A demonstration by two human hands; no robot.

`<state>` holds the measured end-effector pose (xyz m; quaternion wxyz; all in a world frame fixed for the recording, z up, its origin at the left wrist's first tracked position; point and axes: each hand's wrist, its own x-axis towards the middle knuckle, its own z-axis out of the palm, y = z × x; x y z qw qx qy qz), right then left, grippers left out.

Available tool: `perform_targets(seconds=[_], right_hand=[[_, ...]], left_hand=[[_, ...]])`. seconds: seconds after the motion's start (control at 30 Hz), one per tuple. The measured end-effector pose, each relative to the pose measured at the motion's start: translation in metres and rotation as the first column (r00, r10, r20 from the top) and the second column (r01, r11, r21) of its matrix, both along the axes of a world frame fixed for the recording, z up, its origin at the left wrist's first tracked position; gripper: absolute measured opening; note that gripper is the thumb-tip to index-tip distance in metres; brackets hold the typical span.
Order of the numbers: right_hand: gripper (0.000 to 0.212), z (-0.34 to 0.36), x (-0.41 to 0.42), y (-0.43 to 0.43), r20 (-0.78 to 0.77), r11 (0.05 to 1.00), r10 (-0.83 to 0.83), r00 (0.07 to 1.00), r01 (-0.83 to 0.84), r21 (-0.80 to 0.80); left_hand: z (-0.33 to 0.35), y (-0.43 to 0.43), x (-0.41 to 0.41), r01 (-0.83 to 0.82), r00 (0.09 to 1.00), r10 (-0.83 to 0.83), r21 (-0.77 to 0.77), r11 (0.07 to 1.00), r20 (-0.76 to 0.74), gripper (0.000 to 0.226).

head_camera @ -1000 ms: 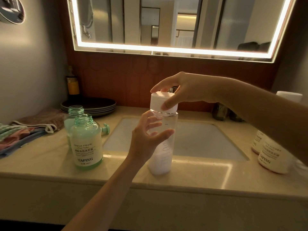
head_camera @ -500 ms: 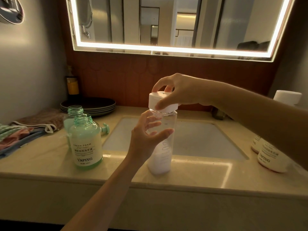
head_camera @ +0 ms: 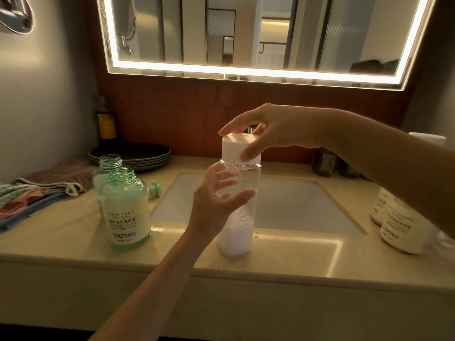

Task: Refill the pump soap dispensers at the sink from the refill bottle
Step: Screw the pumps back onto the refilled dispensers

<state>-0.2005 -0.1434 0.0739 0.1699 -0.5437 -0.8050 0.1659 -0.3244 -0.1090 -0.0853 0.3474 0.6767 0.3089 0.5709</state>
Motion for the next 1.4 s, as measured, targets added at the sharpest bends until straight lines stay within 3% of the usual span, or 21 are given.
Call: perform_targets(seconds=[0.37, 0.5, 0.6, 0.73, 0.83, 0.97, 1.13, 1.3, 1.4], right_hand=[[0.048, -0.006, -0.01, 0.004, 0.059, 0.983, -0.127, 0.99, 0.118, 0.138], [0.055, -0.009, -0.012, 0.002, 0.147, 0.964, -0.174, 0.974, 0.139, 0.225], [0.069, -0.003, -0.011, 0.001, 0.202, 0.984, -0.157, 0.967, 0.137, 0.113], [0.052, 0.004, -0.006, -0.002, 0.158, 0.994, -0.094, 0.983, 0.101, -0.034], [0.05, -0.001, -0.007, 0.001, 0.151, 0.989, -0.133, 0.98, 0.121, 0.082], [0.066, -0.012, -0.012, 0.006, 0.278, 0.956, -0.202, 0.939, 0.129, 0.262], [0.055, -0.007, -0.009, 0.002, 0.16, 0.994, -0.095, 0.983, 0.084, 0.074], [0.059, -0.021, -0.007, 0.008, 0.278, 0.919, -0.187, 0.942, 0.068, 0.387], [0.061, -0.025, -0.007, 0.008, 0.274, 0.904, -0.198, 0.941, 0.068, 0.421]], left_hand=[[0.0, -0.001, -0.001, 0.018, 1.0, -0.018, 0.003, 1.0, 0.004, 0.076], [0.0, -0.001, -0.001, 0.019, 1.0, -0.019, 0.005, 1.0, 0.005, 0.072], [0.0, -0.001, 0.0, 0.012, 1.0, -0.012, 0.003, 1.0, 0.002, 0.073], [0.0, 0.0, -0.001, 0.011, 1.0, -0.011, 0.003, 1.0, -0.002, 0.069], [0.0, -0.001, -0.001, 0.015, 1.0, -0.015, 0.003, 1.0, 0.001, 0.068], [0.001, -0.002, -0.001, 0.016, 1.0, -0.016, 0.004, 1.0, -0.006, 0.071], [0.0, 0.0, 0.0, 0.008, 1.0, -0.008, 0.003, 1.0, -0.005, 0.07], [-0.001, 0.0, 0.0, 0.005, 1.0, -0.005, 0.015, 1.0, -0.012, 0.073], [-0.001, 0.001, 0.0, 0.0, 1.0, 0.001, 0.02, 1.0, -0.02, 0.073]])
